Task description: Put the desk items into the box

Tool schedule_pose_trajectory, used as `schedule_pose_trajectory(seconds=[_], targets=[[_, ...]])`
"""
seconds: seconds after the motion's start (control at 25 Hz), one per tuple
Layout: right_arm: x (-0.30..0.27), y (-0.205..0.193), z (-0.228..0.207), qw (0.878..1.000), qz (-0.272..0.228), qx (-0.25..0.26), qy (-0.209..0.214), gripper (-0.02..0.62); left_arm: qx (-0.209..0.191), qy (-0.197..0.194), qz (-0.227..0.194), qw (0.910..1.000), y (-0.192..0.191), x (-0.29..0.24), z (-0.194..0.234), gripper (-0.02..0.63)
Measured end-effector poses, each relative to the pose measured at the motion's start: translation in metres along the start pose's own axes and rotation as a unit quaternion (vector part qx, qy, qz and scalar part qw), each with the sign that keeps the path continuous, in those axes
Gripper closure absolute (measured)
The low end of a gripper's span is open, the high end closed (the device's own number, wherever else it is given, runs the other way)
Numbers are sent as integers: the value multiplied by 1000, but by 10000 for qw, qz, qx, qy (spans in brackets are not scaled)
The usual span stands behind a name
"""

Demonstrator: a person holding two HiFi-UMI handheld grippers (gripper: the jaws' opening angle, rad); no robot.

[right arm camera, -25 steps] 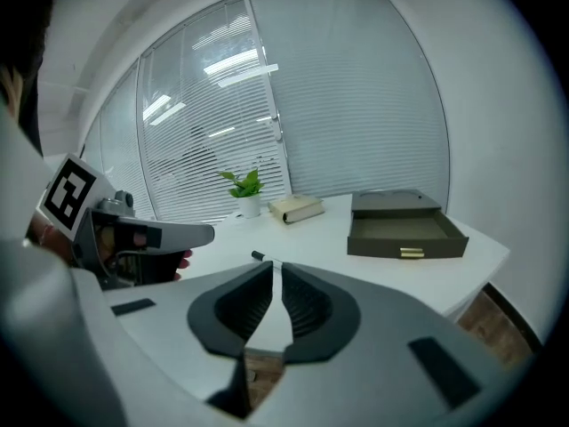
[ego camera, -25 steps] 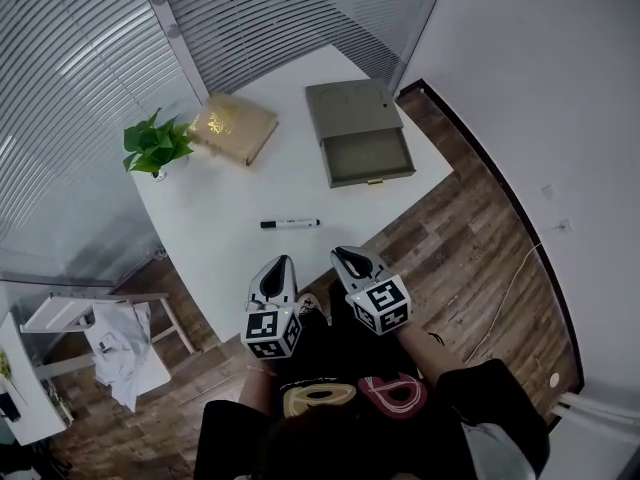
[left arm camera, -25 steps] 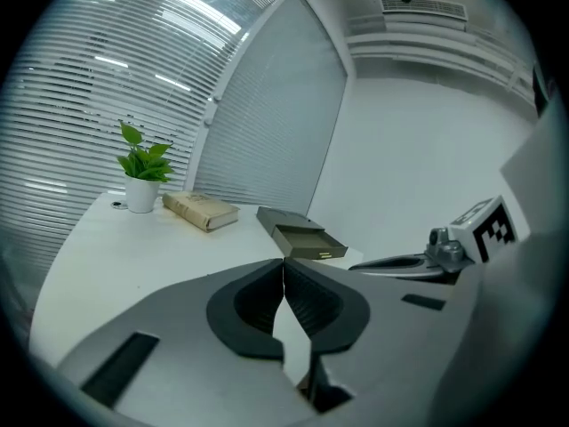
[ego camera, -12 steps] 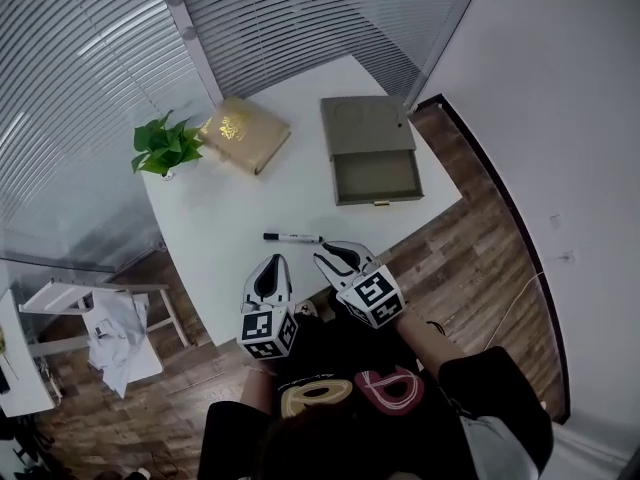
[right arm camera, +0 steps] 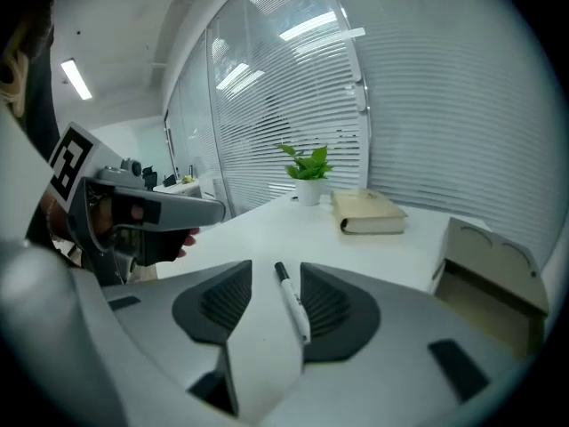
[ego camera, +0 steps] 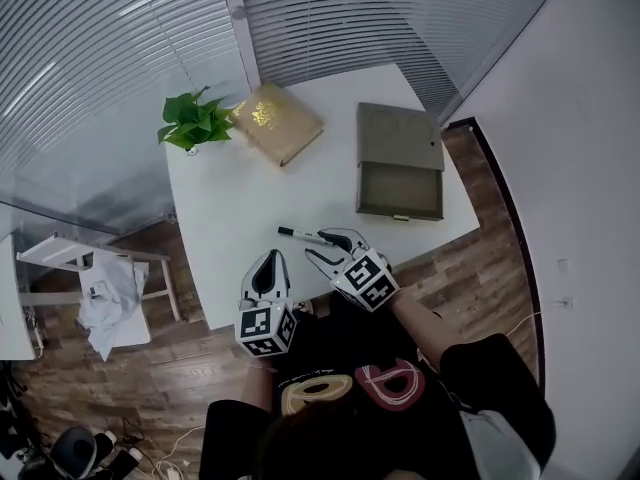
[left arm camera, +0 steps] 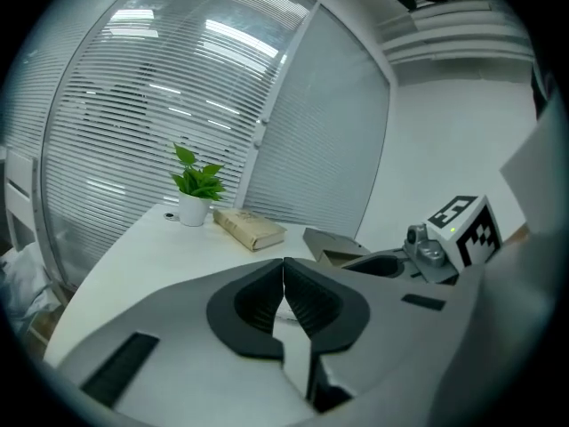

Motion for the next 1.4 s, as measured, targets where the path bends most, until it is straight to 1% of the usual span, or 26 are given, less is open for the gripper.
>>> schedule_pose_trajectory(seconds=[0.16,0.32,0.44,0.56,0.64,0.72,1.08,1.28,1.4], targets=[[-17,5,-3,9993,136,263,224,423,59,267,-79,9996,2,5,5,589],[-34,4,-6,9977,329,419,412,423,138,552,-110,9983,0,12,9,589],[-45,2,-10,9964,511,493,458,423,190,729,-146,9971,-1,19,11,589],[-55,1,-14,9929,790,756,472,425,244,887,-203,9956,0,26,13,589],[-60,0,-16,9903,940,883,516,439,288,990,-228,9944,-1,29,15,589],[-64,-3,-18,9890,1040,884,571,456,332,1085,-245,9932,-2,32,15,589],[-77,-11,-19,9833,1367,979,697,459,437,1351,-260,9895,-3,40,18,588],[-82,-17,-20,9797,1515,1154,623,468,461,1473,-249,9877,-6,44,21,588],[-83,-19,-22,9782,1612,1151,619,477,509,1554,-276,9861,-6,47,23,589]])
Point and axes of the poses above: the fingertips, and each gripper's own axes: x backward along the fingers, z to its left, y out of its top, the point moved 10 cm from there along x, backward along the fingers, and after that the axes turned 1 degree about -x, right-handed, at the moved point
